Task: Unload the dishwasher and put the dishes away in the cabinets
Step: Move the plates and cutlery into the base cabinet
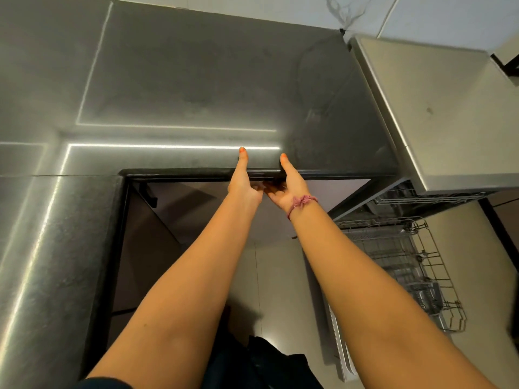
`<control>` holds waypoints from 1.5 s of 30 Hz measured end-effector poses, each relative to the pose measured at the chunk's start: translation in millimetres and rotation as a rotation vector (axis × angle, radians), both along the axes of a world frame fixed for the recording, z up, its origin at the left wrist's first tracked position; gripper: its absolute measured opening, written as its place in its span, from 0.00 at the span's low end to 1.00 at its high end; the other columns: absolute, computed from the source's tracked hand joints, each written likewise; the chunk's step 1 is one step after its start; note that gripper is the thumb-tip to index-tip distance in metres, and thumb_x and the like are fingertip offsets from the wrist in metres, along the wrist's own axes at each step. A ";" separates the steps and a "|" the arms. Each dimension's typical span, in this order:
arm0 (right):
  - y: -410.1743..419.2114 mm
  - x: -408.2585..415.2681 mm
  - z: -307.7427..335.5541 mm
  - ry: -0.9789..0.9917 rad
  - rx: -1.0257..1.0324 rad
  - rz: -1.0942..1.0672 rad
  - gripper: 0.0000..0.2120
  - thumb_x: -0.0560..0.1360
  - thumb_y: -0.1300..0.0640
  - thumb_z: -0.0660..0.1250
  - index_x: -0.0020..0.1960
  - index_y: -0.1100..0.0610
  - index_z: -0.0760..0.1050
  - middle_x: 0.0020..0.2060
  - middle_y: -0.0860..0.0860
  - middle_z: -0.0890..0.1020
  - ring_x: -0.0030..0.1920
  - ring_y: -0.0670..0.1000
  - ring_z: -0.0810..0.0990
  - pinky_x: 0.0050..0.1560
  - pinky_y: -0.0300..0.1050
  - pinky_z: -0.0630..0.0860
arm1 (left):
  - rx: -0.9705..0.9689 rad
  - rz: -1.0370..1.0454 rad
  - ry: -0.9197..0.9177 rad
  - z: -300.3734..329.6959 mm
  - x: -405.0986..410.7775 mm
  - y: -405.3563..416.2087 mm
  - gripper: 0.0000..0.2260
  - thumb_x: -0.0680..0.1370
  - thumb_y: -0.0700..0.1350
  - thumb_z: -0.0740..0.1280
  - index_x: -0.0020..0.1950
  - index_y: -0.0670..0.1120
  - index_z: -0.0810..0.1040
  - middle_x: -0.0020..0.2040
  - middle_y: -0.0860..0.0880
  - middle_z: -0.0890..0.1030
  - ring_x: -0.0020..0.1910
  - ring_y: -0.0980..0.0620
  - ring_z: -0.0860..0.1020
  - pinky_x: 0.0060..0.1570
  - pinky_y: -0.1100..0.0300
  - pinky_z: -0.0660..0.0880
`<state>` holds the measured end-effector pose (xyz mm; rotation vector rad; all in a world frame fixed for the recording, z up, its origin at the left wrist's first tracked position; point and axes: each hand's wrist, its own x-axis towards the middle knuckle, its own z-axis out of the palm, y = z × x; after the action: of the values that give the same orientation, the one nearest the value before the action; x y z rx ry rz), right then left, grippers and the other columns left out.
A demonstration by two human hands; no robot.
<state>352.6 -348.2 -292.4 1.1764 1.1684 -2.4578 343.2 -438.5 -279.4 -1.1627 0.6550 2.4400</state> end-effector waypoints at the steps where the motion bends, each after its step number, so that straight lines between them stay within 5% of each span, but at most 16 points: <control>1: 0.6 -2.5 -1.2 0.011 -0.027 -0.034 0.26 0.71 0.49 0.73 0.64 0.61 0.73 0.57 0.59 0.79 0.55 0.58 0.80 0.58 0.54 0.78 | -0.030 0.005 -0.006 -5.3 -3.2 1.1 0.31 0.66 0.52 0.78 0.63 0.41 0.72 0.54 0.40 0.79 0.49 0.42 0.81 0.46 0.48 0.81; 13: 4.0 -3.0 -16.1 0.062 -0.073 -0.103 0.17 0.69 0.54 0.75 0.55 0.59 0.77 0.51 0.58 0.82 0.52 0.55 0.82 0.53 0.47 0.80 | -0.085 0.048 0.077 -32.1 -12.8 7.5 0.29 0.66 0.45 0.78 0.63 0.41 0.72 0.55 0.40 0.81 0.48 0.43 0.83 0.50 0.48 0.81; 22: 36.3 25.1 -24.6 0.064 -0.039 0.150 0.24 0.71 0.50 0.72 0.64 0.57 0.74 0.58 0.53 0.79 0.58 0.51 0.78 0.54 0.45 0.76 | -0.177 -0.054 0.209 -29.8 17.9 6.4 0.24 0.71 0.49 0.75 0.62 0.42 0.73 0.60 0.42 0.79 0.55 0.48 0.80 0.60 0.54 0.75; 26: 74.2 73.6 -47.5 -0.045 0.011 0.144 0.18 0.77 0.52 0.65 0.65 0.58 0.72 0.60 0.52 0.77 0.62 0.51 0.76 0.59 0.44 0.71 | -0.204 -0.052 0.139 -48.0 68.1 26.1 0.21 0.76 0.48 0.68 0.67 0.42 0.72 0.67 0.42 0.74 0.65 0.49 0.74 0.62 0.58 0.71; 34: 173.9 211.1 -81.8 -0.158 0.030 0.166 0.18 0.80 0.52 0.60 0.67 0.56 0.71 0.66 0.51 0.74 0.65 0.51 0.74 0.57 0.44 0.71 | -0.188 -0.107 -0.044 -68.5 218.7 96.7 0.19 0.80 0.46 0.60 0.71 0.43 0.69 0.69 0.45 0.73 0.67 0.48 0.72 0.64 0.57 0.68; 41: 244.9 319.1 -91.8 -0.202 0.047 0.168 0.17 0.80 0.54 0.60 0.67 0.58 0.71 0.65 0.53 0.76 0.65 0.52 0.74 0.58 0.45 0.72 | -0.223 -0.147 -0.081 -64.4 330.5 145.7 0.14 0.80 0.46 0.60 0.65 0.44 0.72 0.67 0.48 0.74 0.67 0.49 0.72 0.64 0.57 0.67; 45: 271.7 375.6 -98.3 -0.238 0.024 0.141 0.10 0.80 0.55 0.59 0.57 0.57 0.75 0.62 0.53 0.76 0.61 0.52 0.75 0.63 0.46 0.70 | -0.243 -0.157 -0.090 -66.5 380.8 158.5 0.08 0.80 0.45 0.60 0.56 0.44 0.74 0.63 0.49 0.77 0.65 0.49 0.73 0.60 0.57 0.69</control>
<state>728.2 -76.5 -390.7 1.3025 1.1704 -2.1399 724.0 -280.1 -346.0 -1.2513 0.9970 2.2102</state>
